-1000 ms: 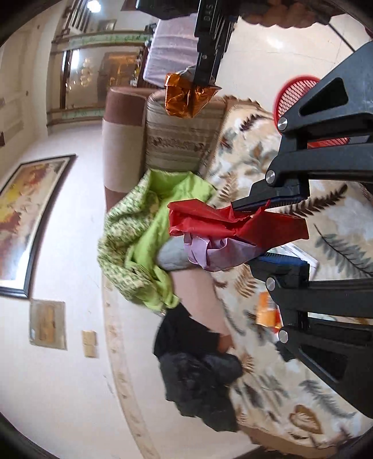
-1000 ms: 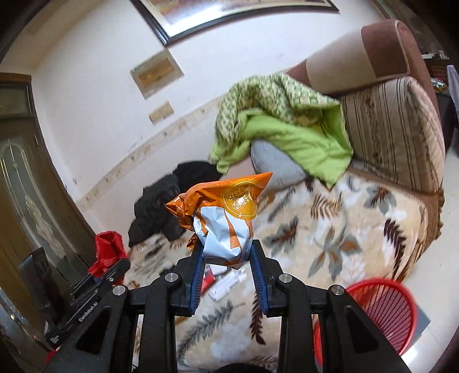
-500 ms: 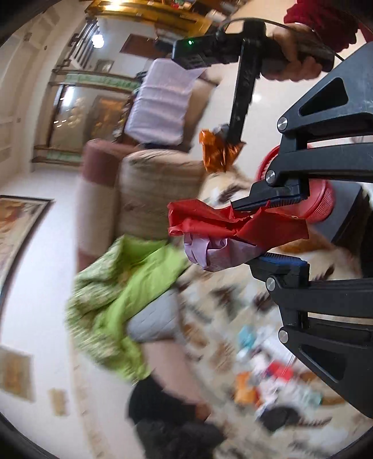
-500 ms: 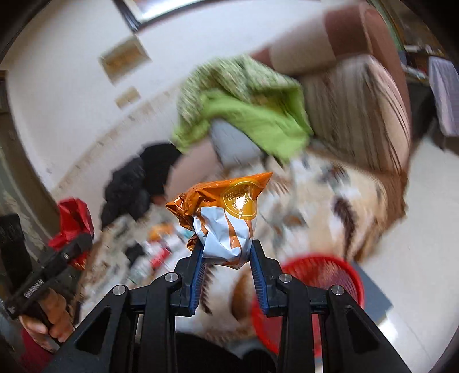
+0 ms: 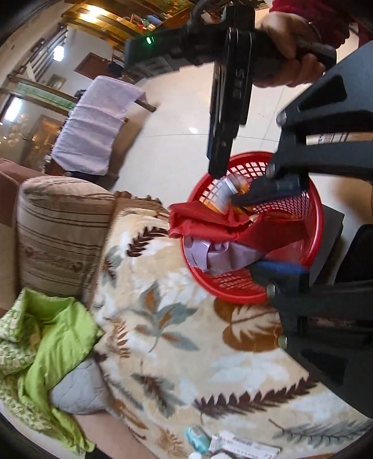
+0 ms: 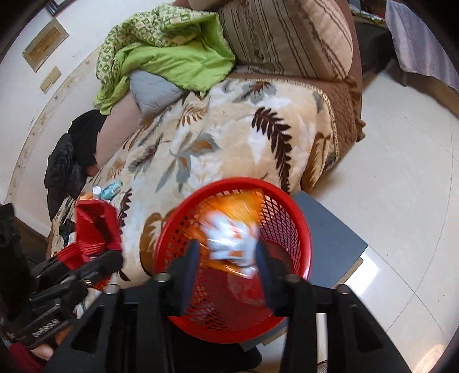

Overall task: Collect trash
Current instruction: 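Carry both items to the red basket and release them from both tools, then grasp the white sock with the left tool while the right tool grasps the red tube box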

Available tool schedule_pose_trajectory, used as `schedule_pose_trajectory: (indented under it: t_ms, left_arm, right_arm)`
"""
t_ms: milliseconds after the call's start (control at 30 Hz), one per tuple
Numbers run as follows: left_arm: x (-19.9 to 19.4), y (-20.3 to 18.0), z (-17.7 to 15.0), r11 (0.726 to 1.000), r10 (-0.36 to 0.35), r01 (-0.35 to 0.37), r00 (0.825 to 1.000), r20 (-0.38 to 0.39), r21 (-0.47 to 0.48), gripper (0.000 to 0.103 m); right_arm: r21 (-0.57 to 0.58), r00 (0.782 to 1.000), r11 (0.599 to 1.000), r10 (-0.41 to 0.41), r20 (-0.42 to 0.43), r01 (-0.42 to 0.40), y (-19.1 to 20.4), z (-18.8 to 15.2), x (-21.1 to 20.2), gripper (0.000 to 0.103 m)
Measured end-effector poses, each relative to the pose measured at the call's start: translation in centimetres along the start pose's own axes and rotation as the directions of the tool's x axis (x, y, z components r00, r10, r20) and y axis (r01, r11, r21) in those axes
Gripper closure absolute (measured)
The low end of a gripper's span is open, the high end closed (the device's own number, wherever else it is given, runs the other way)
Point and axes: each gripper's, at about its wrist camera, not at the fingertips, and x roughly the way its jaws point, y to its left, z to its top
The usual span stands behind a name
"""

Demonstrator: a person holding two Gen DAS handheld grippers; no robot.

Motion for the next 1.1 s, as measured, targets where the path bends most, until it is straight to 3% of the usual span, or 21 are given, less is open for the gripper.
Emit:
schedule_pose_trajectory:
  t_ms: [167,300,467,633,800,1000,1100]
  left_arm:
    - [0.4,0.7,0.5,0.999,0.013,-0.013,1.000,0.005,-0.037,0.050]
    - [-1.8,2.0,0.8,0.994,0.070,-0.065,0.996,0.053,-0.082,0.042]
    - [-6.0,4.7,0.5,0.978,0.136,-0.119,0.987,0.090,-0.170,0.041]
    - [-11.8,9.1,-1.7,0.949,0.219,-0.170,0.961,0.166,-0.266,0.036]
    - [-17.2,14.8,-5.1,0.895,0.342,-0.264,0.924,0.174,-0.359,0.035]
    - [-23.0,23.3,-10.3,0.767,0.503,-0.356,0.850,0.155,-0.534,0.031]
    - [-23.3,27.2,-11.9,0.707,0.547,-0.387,0.829,0.111,-0.592,0.031]
  right_arm:
    - [-0.009,0.999,1.000,-0.015,0.047,0.015,-0.4,0.9,-1.1,0.047]
    - [-0.034,0.997,0.999,0.018,0.076,-0.015,0.3,2.0,-1.7,0.047]
    - [-0.100,0.991,0.990,0.108,0.083,-0.100,4.2,3.3,-1.8,0.046]
    - [-0.193,0.979,0.963,0.199,0.047,-0.187,10.9,3.2,-0.9,0.042]
    - [-0.224,0.950,0.923,0.308,-0.053,-0.312,18.2,2.3,1.5,0.042]
    - [-0.248,0.915,0.883,0.369,-0.162,-0.399,25.2,1.7,5.5,0.042]
    - [-0.242,0.899,0.872,0.376,-0.224,-0.425,28.0,1.6,8.7,0.042]
